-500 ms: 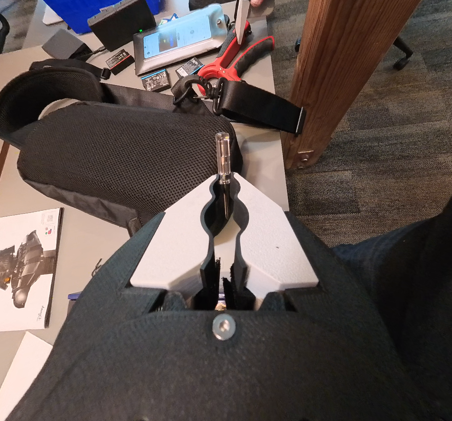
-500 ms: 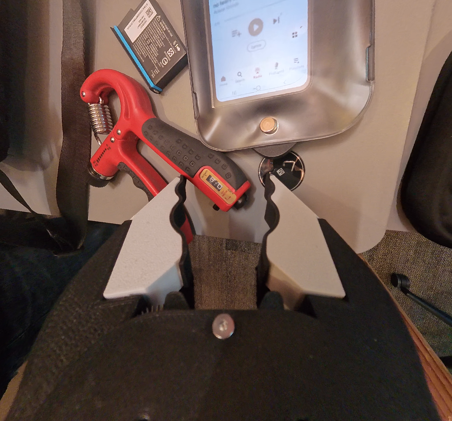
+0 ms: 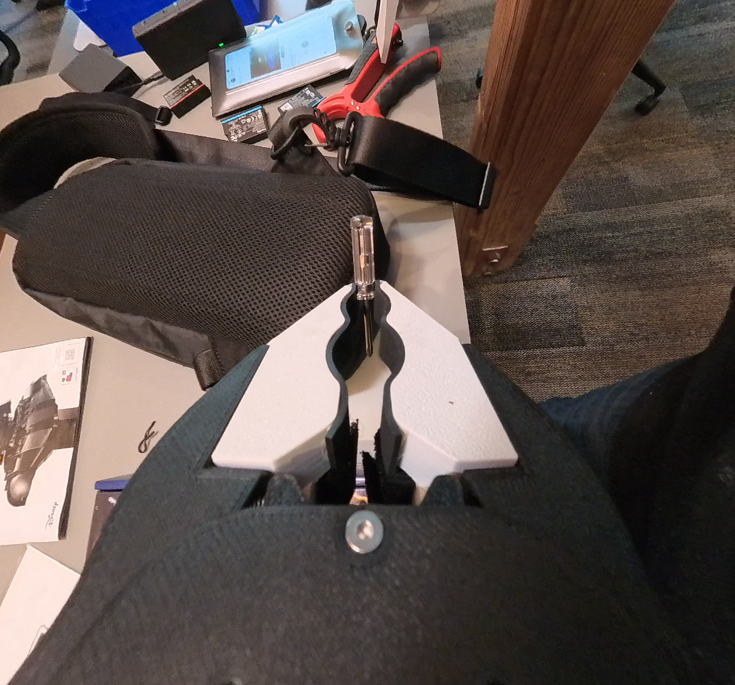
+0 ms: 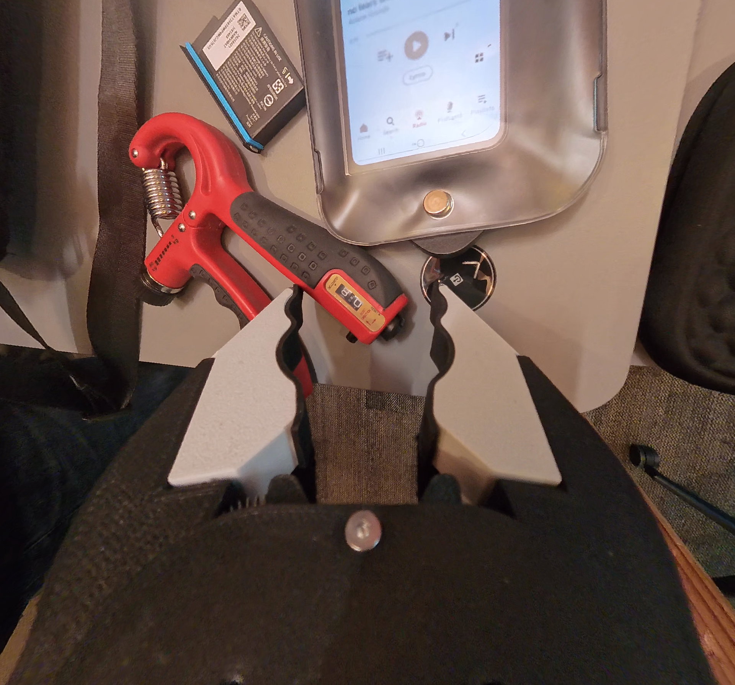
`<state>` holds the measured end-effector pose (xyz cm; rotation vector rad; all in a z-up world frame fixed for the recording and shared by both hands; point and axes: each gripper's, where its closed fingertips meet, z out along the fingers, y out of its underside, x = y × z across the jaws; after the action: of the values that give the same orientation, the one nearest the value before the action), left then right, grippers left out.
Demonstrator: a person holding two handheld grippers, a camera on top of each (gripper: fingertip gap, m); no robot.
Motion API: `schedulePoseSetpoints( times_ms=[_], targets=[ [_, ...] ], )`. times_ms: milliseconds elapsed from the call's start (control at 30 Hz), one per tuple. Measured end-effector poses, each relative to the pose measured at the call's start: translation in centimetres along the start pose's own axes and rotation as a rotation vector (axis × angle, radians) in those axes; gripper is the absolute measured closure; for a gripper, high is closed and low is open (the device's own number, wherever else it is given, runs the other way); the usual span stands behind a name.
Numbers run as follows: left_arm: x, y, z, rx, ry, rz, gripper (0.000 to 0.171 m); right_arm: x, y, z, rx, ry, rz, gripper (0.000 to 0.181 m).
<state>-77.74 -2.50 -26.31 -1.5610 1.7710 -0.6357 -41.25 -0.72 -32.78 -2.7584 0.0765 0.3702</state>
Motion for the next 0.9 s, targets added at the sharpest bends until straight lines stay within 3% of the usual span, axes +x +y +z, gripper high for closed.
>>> schedulePoseSetpoints(
  times_ms=[900],
  targets=[
    [0.7, -0.8, -0.5, 0.019, 0.001, 0.013, 0.168, -0.3, 1.0, -0.4, 0.022, 0.008, -0.033, 0.12]
  ],
)
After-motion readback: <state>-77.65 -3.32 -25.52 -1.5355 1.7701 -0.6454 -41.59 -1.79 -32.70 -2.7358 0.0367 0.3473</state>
